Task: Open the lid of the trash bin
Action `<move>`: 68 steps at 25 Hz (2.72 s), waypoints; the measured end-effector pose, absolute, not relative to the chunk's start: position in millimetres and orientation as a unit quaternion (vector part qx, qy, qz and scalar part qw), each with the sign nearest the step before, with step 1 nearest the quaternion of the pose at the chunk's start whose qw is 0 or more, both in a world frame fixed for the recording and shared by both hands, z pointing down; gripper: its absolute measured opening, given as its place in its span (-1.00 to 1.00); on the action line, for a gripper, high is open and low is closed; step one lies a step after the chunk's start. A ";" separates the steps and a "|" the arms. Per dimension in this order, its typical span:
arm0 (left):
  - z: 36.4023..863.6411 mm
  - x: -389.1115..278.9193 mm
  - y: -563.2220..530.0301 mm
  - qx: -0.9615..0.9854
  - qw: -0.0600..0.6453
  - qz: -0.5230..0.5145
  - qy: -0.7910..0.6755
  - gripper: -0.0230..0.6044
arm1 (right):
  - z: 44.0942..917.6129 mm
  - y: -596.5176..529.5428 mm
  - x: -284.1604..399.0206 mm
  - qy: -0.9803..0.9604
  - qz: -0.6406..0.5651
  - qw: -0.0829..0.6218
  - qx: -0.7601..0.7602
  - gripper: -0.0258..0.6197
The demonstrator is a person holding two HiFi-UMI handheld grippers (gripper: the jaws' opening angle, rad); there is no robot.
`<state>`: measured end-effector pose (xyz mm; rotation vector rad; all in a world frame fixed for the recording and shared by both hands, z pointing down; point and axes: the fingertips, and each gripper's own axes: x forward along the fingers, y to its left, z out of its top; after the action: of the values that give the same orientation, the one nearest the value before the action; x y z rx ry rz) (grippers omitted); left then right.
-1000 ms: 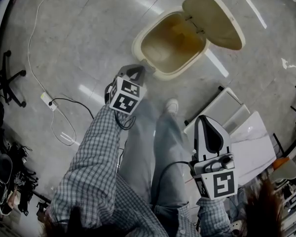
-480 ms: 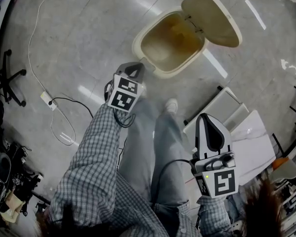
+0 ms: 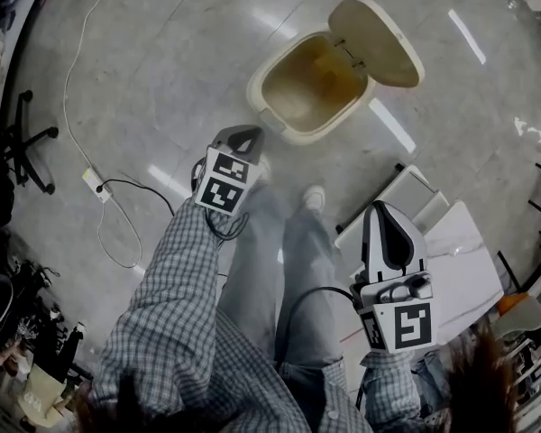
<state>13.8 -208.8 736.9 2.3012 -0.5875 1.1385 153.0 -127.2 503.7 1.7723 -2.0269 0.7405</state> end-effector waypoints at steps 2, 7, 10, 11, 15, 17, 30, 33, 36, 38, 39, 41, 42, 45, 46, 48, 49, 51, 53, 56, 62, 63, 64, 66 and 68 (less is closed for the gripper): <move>729.6 11.2 -201.3 0.845 0.254 0.419 -0.214 -0.91 | 498.7 -123.5 154.8 -0.712 0.264 0.178 0.625 -0.86; 708.4 9.2 -192.0 0.848 0.251 0.416 -0.211 -0.91 | 478.9 -122.0 160.0 -0.718 0.243 0.162 0.632 -0.85; 689.3 14.2 -189.6 0.857 0.229 0.415 -0.199 -0.91 | 464.6 -122.6 164.4 -0.717 0.239 0.147 0.638 -0.85; 682.2 15.9 -188.8 0.861 0.224 0.413 -0.196 -0.91 | 459.3 -123.0 165.8 -0.715 0.239 0.141 0.642 -0.86; 651.6 16.9 -190.5 0.868 0.221 0.394 -0.204 -0.91 | 447.0 -113.8 175.8 -0.714 0.222 0.155 0.646 -0.85; 633.2 16.6 -190.3 0.873 0.218 0.383 -0.210 -0.91 | 439.7 -111.6 179.6 -0.715 0.216 0.157 0.646 -0.85; 517.6 11.3 -164.6 0.898 0.208 0.319 -0.221 -0.91 | 385.1 -107.7 175.9 -0.732 0.194 0.150 0.635 -0.85; 486.9 15.9 -158.7 0.907 0.204 0.299 -0.216 -0.91 | 373.2 -105.7 174.1 -0.739 0.187 0.150 0.629 -0.86; 457.5 19.9 -155.2 0.914 0.195 0.283 -0.216 -0.91 | 353.8 -107.0 174.6 -0.746 0.172 0.148 0.627 -0.85; 439.7 19.1 -154.5 0.916 0.195 0.271 -0.224 -0.91 | 339.7 -108.1 174.9 -0.748 0.161 0.144 0.627 -0.85; 430.8 18.7 -153.8 0.916 0.198 0.264 -0.228 -0.91 | 333.5 -108.1 175.1 -0.749 0.158 0.142 0.628 -0.85; 412.7 20.1 -151.1 0.918 0.202 0.247 -0.235 -0.91 | 322.0 -106.8 176.9 -0.750 0.151 0.137 0.629 -0.85; 403.6 21.1 -149.4 0.919 0.200 0.240 -0.239 -0.91 | 317.0 -105.7 177.6 -0.752 0.147 0.135 0.628 -0.85; 378.0 22.0 -143.9 0.923 0.191 0.222 -0.251 -0.91 | 305.5 -102.1 175.7 -0.761 0.135 0.135 0.620 -0.85; 369.9 22.1 -142.1 0.924 0.191 0.215 -0.254 -0.91 | 301.7 -101.0 174.4 -0.763 0.133 0.135 0.617 -0.86; 353.7 22.9 -138.7 0.926 0.193 0.198 -0.258 -0.91 | 293.1 -100.8 171.1 -0.769 0.128 0.134 0.612 -0.85; 345.5 23.5 -137.2 0.927 0.193 0.189 -0.259 -0.91 | 288.3 -101.6 168.8 -0.773 0.125 0.132 0.608 -0.86; 330.3 24.3 -133.2 0.931 0.186 0.177 -0.261 -0.91 | 279.7 -102.3 163.0 -0.781 0.118 0.128 0.600 -0.85; 317.3 25.0 -129.2 0.933 0.176 0.169 -0.266 -0.91 | 273.8 -101.4 158.4 -0.788 0.113 0.125 0.593 -0.85; 298.8 24.6 -126.5 0.934 0.169 0.149 -0.278 -0.91 | 263.9 -99.7 153.5 -0.796 0.104 0.117 0.585 -0.86; 264.9 19.0 -128.0 0.933 0.150 0.117 -0.306 -0.91 | 243.3 -100.6 150.9 -0.810 0.082 0.109 0.571 -0.85; 262.1 19.5 -127.0 0.932 0.147 0.115 -0.310 -0.91 | 240.4 -99.8 151.8 -0.812 0.078 0.106 0.569 -0.85; 259.5 19.7 -126.0 0.932 0.144 0.113 -0.314 -0.91 | 238.0 -98.8 153.0 -0.814 0.075 0.105 0.567 -0.85; 253.2 17.8 -124.4 0.930 0.139 0.109 -0.323 -0.91 | 232.3 -97.2 154.9 -0.817 0.069 0.103 0.563 -0.85; 246.2 13.1 -121.6 0.926 0.135 0.103 -0.336 -0.91 | 225.3 -94.1 155.8 -0.820 0.064 0.101 0.560 -0.86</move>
<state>13.1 -121.6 246.2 2.6841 -0.9724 0.2998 155.8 -94.1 225.3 1.6550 -2.4219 0.1892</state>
